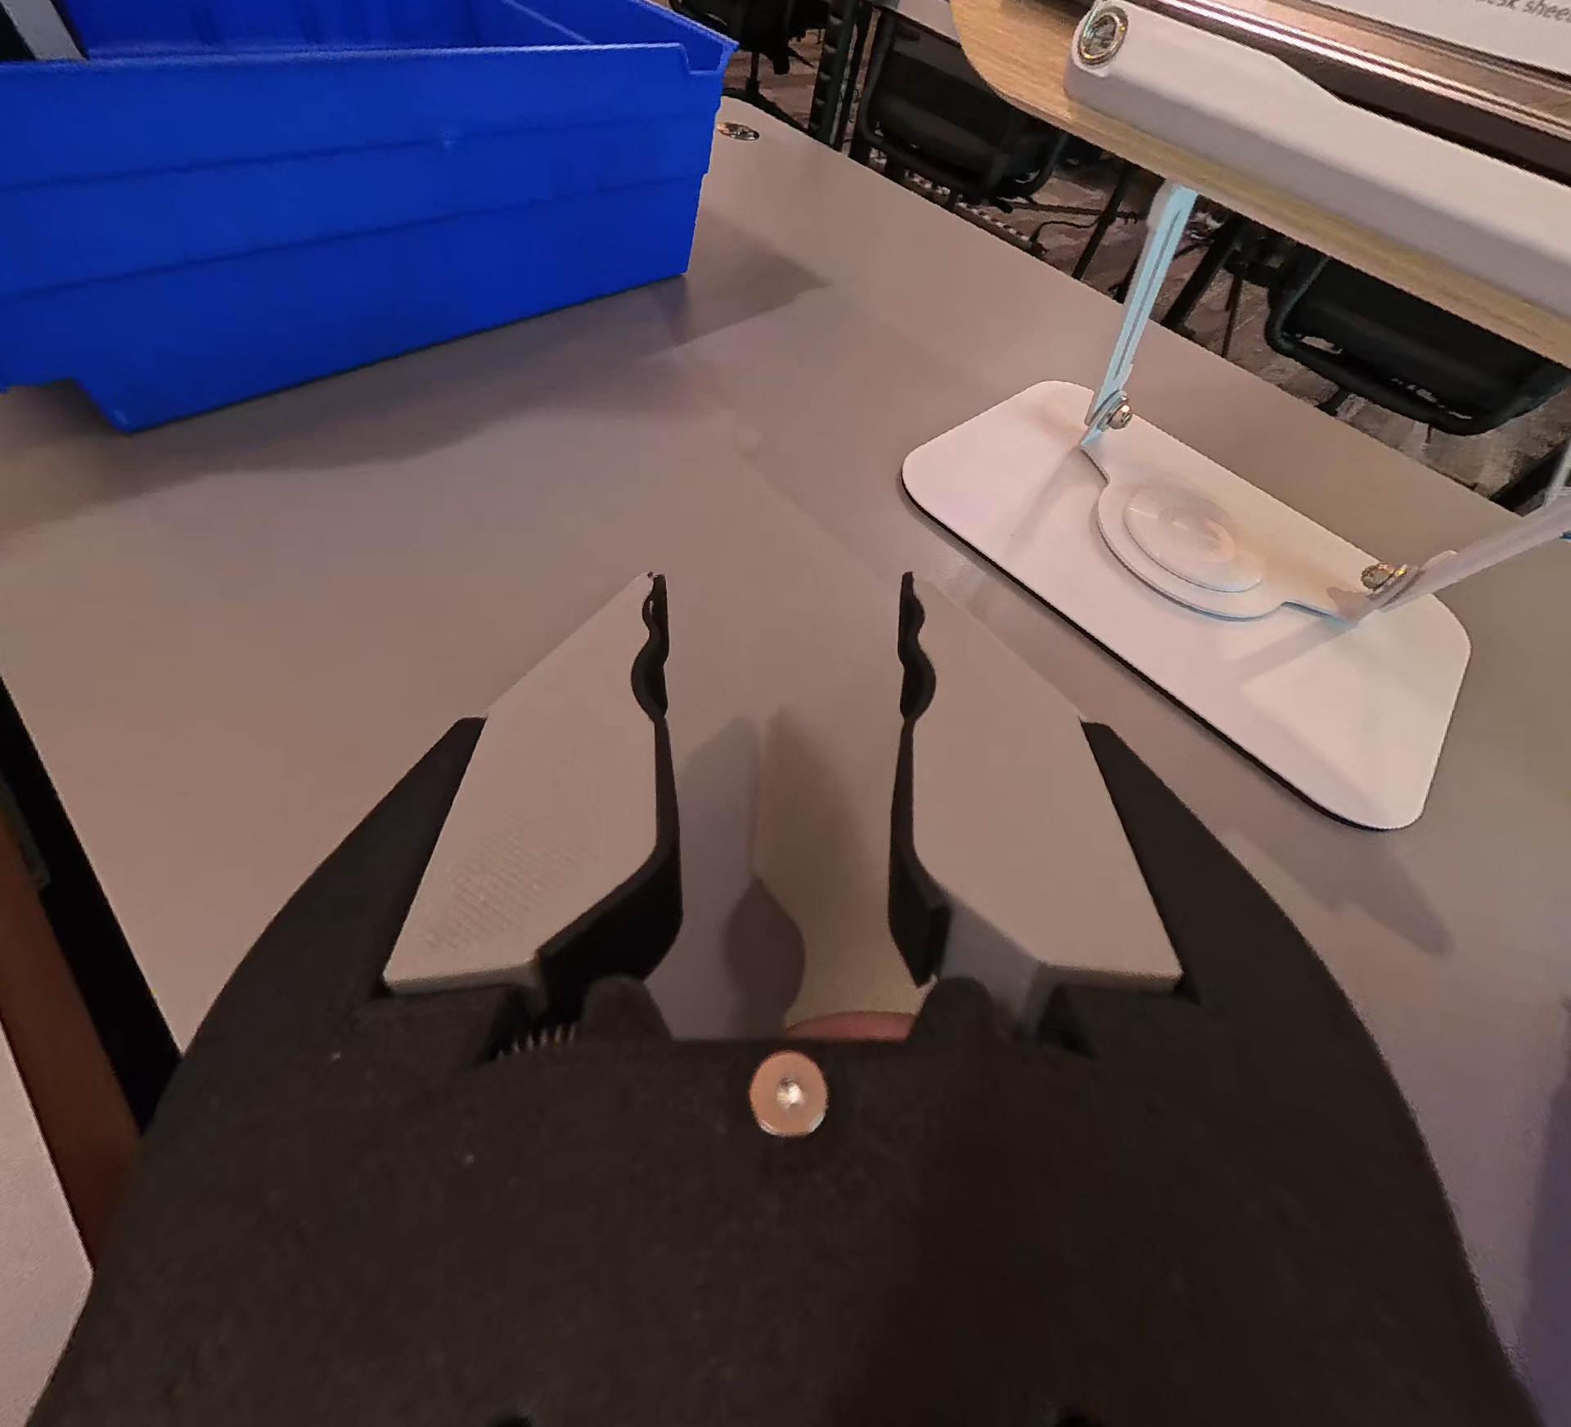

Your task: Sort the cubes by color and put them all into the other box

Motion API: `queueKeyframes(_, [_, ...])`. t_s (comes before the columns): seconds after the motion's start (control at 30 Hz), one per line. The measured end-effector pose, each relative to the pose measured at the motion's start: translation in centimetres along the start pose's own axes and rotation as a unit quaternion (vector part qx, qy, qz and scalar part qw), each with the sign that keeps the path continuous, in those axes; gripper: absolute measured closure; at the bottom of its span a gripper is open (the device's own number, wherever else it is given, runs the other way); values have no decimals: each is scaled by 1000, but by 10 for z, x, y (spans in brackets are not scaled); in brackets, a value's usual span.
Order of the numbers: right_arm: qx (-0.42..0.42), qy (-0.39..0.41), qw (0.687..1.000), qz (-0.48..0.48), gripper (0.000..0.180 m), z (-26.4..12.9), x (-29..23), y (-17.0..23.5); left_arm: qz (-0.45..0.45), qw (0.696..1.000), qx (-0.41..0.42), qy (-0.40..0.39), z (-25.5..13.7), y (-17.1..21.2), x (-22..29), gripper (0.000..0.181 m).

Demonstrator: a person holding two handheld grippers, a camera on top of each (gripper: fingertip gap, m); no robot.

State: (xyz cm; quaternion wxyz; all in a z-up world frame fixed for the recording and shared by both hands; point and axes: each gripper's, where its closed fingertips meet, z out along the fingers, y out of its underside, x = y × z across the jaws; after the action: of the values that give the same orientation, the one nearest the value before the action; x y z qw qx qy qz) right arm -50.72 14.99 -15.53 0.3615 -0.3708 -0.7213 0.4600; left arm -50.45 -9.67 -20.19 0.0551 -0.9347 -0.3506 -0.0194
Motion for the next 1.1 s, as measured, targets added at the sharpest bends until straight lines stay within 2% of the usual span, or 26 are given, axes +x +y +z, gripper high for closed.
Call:
queueKeyframes(0.07, [2,-3,1000,9,129,-1,1,0,-1,1000,1,-8,0,-1,-4,130])
queueKeyframes(0.17, [4,-9,1000,20,130,-1,2,0,1,1000,11,-15,-1,0,-7,129])
queueKeyframes(0.2, [3,-11,1000,21,130,-1,2,0,0,999,10,-34,-2,1,-15,122])
queueKeyframes(0.3, [2,-14,1000,18,130,0,1,0,-5,991,-2,-133,-12,12,-55,129])
queueKeyframes(0.4, [0,-17,1000,15,131,0,0,1,-18,989,15,-146,-17,15,-67,133])
queueKeyframes(0.47, [-2,-20,1000,16,131,1,-1,1,-18,991,38,-125,-22,11,-63,132])
queueKeyframes(0.6, [-1,-21,1000,21,132,1,0,1,-2,997,63,-36,-25,8,-32,131])
queueKeyframes(0.77, [-3,-21,1000,19,132,1,0,1,21,998,38,-39,-5,7,-24,130])
queueKeyframes(0.8, [-3,-20,1000,19,132,1,0,1,23,998,50,-18,-4,0,-17,141])
queueKeyframes(0.87, [-1,-18,1000,21,132,0,1,1,18,999,46,-19,-3,-4,-18,135])
queueKeyframes(0.9, [0,-18,1000,23,132,0,1,1,21,999,39,-29,-4,-4,-21,131])
queueKeyframes(0.93, [2,-17,1000,25,132,0,2,0,26,998,34,-51,-5,-4,-28,134])
queueKeyframes(0.97, [2,-18,999,26,133,0,2,0,35,994,21,-105,-8,-2,-43,149])
queueKeyframes(1.0, [1,-20,999,27,133,0,2,1,48,986,2,-162,-10,1,-60,150])
queueKeyframes(1.03, [-1,-21,999,28,133,0,1,1,57,981,-11,-186,-10,4,-67,150])
queueKeyframes(1.1, [-2,-23,999,27,133,1,1,1,56,987,-12,-152,-4,6,-58,146])
